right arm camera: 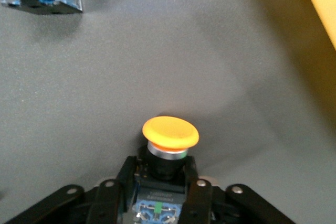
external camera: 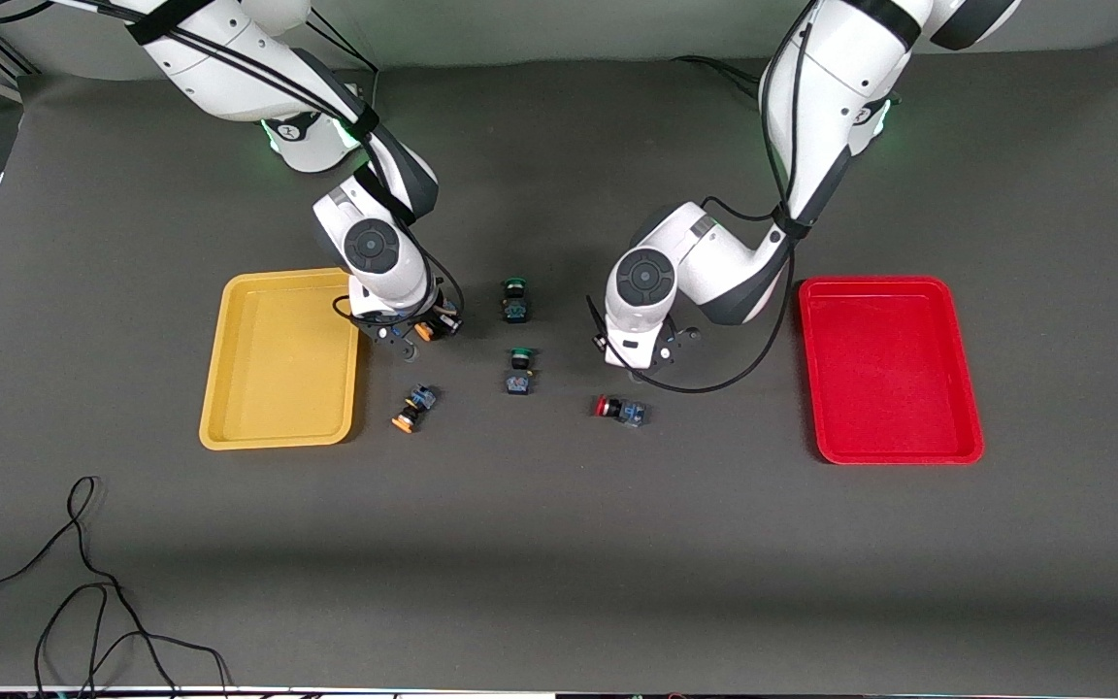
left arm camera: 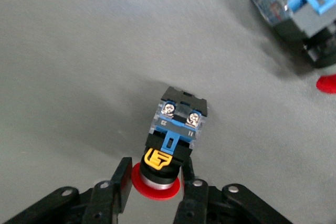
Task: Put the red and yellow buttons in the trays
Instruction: 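Grasp the yellow button with the right gripper while the left gripper grasps red, then move the right gripper over yellow tray while the left gripper moves over red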
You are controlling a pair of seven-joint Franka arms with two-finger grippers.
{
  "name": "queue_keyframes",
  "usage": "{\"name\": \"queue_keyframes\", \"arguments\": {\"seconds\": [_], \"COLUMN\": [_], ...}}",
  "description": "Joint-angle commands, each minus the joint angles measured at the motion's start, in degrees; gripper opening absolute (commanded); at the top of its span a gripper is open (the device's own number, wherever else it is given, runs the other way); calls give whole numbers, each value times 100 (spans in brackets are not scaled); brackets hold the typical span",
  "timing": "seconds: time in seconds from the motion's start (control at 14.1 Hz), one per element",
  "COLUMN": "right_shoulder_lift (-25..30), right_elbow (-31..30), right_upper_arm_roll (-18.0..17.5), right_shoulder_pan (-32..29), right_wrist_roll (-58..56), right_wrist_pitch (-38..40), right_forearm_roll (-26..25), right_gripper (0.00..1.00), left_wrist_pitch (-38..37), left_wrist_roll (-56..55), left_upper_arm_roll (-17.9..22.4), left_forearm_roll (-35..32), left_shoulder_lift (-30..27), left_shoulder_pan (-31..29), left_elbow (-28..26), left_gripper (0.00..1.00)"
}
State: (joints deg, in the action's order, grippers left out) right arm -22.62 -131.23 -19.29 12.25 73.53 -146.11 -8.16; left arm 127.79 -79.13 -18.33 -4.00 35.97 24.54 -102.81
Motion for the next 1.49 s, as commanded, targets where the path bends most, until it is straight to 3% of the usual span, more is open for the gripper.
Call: {"name": "queue_keyframes", "arguments": {"seconds": [0.0,0.14,0.28,0.5,0.64,0.71,0.85,1.07,1.21,1.42], "right_shoulder_lift": [161,468,776,1372,1873,1998,2042,1964,1850,1420], "right_elbow": [1,45,395,993,942,916,915,356,-295,-632], "right_upper_arm_roll": [22,22,5,162,626,1064,1733,2254,2307,2307], "right_shoulder_pan": [-108,-162,-302,-573,-811,-812,-803,-812,-812,-803], "right_wrist_roll": [118,21,-102,-1309,-2662,-3217,-4062,-4952,-5094,-5261], "right_wrist_pitch": [-14,195,992,2355,2788,2938,3158,2679,1766,981], "right_forearm_roll": [-177,-142,-28,927,1386,1431,1536,1748,1748,1748], "right_gripper": [34,32,31,31,31,31,32,32,32,32], "left_wrist_pitch": [-1347,-2080,-2685,-3207,-3164,-3068,-2909,-2663,-2270,-909], "left_wrist_roll": [247,703,1300,2301,3215,3672,4420,5168,5687,5883], "left_upper_arm_roll": [22,22,22,22,31,48,57,119,137,137], "left_forearm_roll": [-92,-100,-92,-83,-83,-66,-65,-39,-48,-56], "left_shoulder_lift": [-432,-887,-1476,-2635,-3461,-3813,-4097,-4063,-3976,-3914], "left_shoulder_pan": [-159,-466,-774,-1309,-1766,-2003,-2426,-2796,-3138,-3315], "left_elbow": [461,551,464,-201,-1001,-1370,-1811,-2041,-2242,-3216], "left_gripper": [0,0,0,0,0,0,0,0,0,0]}}
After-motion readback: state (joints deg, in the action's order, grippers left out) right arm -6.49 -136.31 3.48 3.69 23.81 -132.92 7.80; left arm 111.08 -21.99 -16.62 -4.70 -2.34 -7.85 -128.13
